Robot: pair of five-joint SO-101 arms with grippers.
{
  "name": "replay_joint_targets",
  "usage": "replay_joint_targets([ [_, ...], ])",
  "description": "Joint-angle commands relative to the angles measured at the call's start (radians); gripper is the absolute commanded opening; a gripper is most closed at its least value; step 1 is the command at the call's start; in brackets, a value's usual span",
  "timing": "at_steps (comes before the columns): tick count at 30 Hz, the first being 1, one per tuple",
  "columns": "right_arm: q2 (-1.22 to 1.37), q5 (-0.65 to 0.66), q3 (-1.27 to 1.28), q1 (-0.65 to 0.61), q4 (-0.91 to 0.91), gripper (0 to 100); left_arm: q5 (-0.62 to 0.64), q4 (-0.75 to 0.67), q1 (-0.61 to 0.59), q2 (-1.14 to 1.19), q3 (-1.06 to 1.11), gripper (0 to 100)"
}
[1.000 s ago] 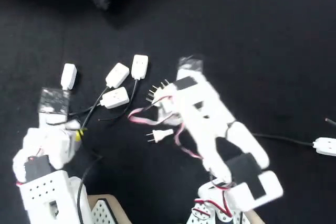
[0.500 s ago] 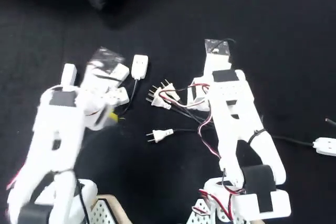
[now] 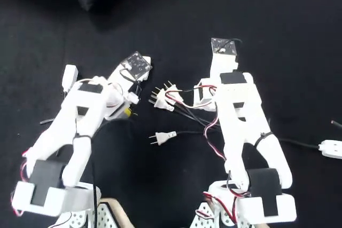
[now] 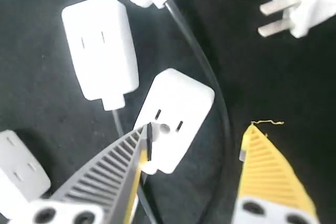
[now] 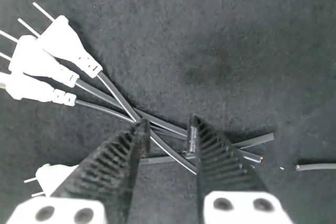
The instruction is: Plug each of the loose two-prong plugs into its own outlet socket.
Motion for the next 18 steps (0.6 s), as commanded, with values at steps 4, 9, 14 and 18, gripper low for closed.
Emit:
replay_joint_targets([
  [4,-0.008,0.006,-0.008,0.011,-0.015,12.8,-0.009,-0.025,0.004,0.097,-0.154,28],
  [9,0.028,0.005,-0.007,0.009,-0.061,12.7,-0.037,0.114,-0.002,0.126,-0.257,28],
  [14,0.047,0.002,-0.01,0.009,-0.068,12.7,-0.098,0.149,-0.041,0.226,-0.344,28],
  [18,0.047,0.002,-0.01,0.009,-0.068,12.7,-0.098,0.15,-0.07,0.331,-0.394,28],
])
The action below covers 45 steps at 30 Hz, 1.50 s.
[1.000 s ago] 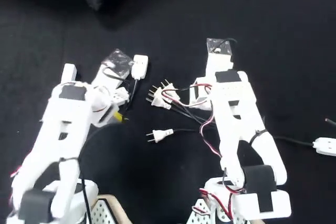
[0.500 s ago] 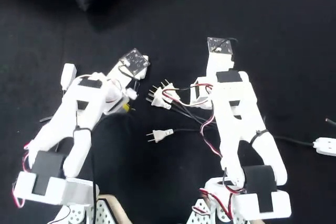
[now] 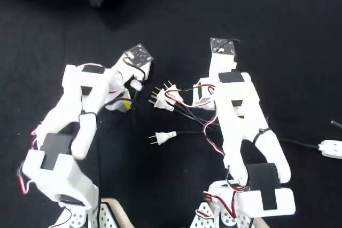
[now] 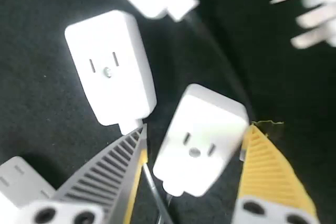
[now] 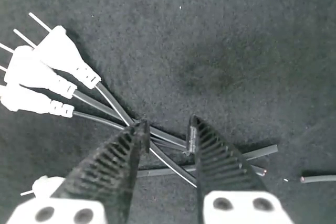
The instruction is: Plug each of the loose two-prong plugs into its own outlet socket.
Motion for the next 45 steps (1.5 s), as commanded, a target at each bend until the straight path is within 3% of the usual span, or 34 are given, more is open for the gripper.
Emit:
replay_joint_targets([
  [1,-0.002,0.002,-0.01,0.009,-0.012,12.7,-0.011,0.011,-0.036,0.072,-0.091,28],
  [4,-0.002,0.002,-0.01,0.009,-0.012,12.7,-0.011,0.008,-0.035,0.074,-0.094,22],
  [9,-0.002,0.002,-0.01,0.009,-0.012,12.7,-0.011,0.123,-0.036,-0.015,-0.114,2],
  [14,-0.002,0.002,-0.01,0.011,-0.012,12.7,-0.006,0.27,-0.041,-0.183,-0.108,3],
  [20,-0.002,0.002,-0.01,0.012,-0.012,12.7,-0.005,0.557,-0.018,-0.505,-0.099,3],
  [23,-0.002,0.002,-0.01,0.012,-0.012,12.7,-0.005,0.631,0.036,-0.663,0.038,3],
  [26,-0.002,0.002,-0.01,0.012,-0.012,12.7,-0.005,0.56,0.108,-0.799,0.306,3],
  [30,-0.002,0.002,-0.007,0.011,-0.012,12.7,-0.006,0.318,0.185,-0.934,0.676,3],
  [35,-0.001,0.002,-0.007,0.009,-0.012,12.7,-0.006,0.081,0.285,-1.037,0.952,3],
  [40,-0.001,0.002,-0.007,0.009,-0.014,12.7,-0.006,0.101,0.3,-1.123,0.981,5],
  [45,-0.001,0.002,-0.007,0.009,-0.014,12.7,0.074,0.176,0.254,-1.208,0.941,23],
])
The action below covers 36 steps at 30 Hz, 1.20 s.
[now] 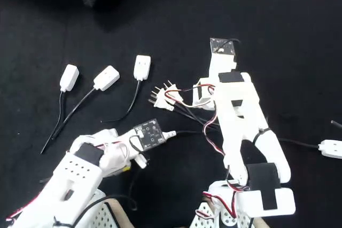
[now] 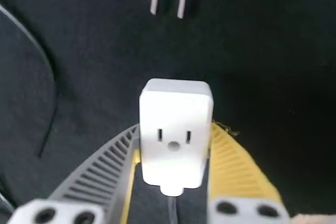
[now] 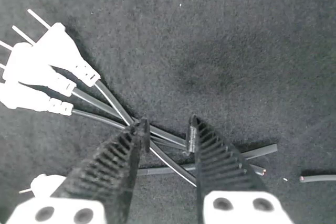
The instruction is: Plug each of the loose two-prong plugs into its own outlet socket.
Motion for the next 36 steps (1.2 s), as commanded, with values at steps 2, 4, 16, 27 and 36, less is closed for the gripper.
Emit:
replay_joint_targets([
  [2,-0.001,0.002,-0.007,0.009,-0.014,12.7,0.072,0.094,-0.061,-0.123,-0.085,24],
  [4,-0.001,0.002,-0.007,0.009,-0.014,12.7,0.064,0.173,-0.074,-0.18,-0.14,24],
  [16,-0.001,0.002,-0.007,0.009,-0.014,12.7,0.161,0.238,0.111,-0.462,0.038,24],
  [27,-0.001,0.002,-0.004,0.009,-0.014,12.6,0.109,0.034,-0.027,-0.21,0.071,24],
  [36,-0.001,0.0,-0.004,0.011,-0.008,12.6,0.046,-0.051,-0.076,0.193,-0.108,21],
])
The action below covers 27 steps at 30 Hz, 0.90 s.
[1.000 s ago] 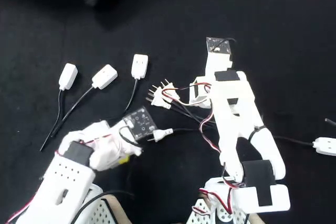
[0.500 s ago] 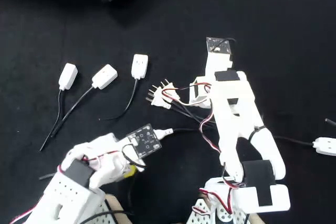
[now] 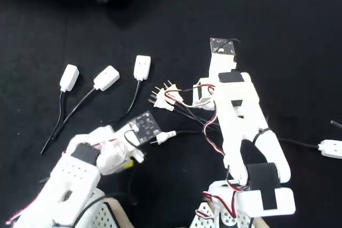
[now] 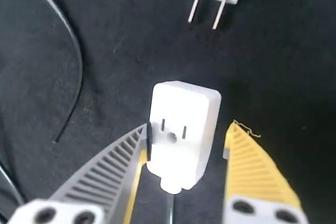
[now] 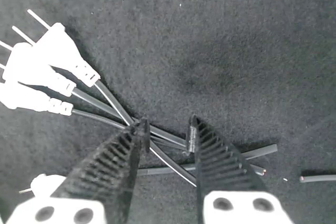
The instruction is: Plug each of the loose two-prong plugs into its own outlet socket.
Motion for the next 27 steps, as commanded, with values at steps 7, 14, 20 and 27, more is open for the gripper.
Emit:
replay_joint_targets([
  [7,-0.001,0.0,-0.004,0.011,-0.008,12.6,-0.11,-0.087,-0.137,0.512,-0.335,20],
  [14,-0.001,0.003,-0.004,0.012,-0.009,12.6,-0.126,0.123,-0.116,0.614,-0.581,19],
  [20,-0.001,0.005,-0.004,0.012,-0.009,12.7,-0.149,0.222,-0.061,0.499,-0.61,20],
  [27,-0.001,0.005,-0.004,0.011,-0.009,12.7,-0.176,0.23,-0.163,0.393,-0.616,20],
])
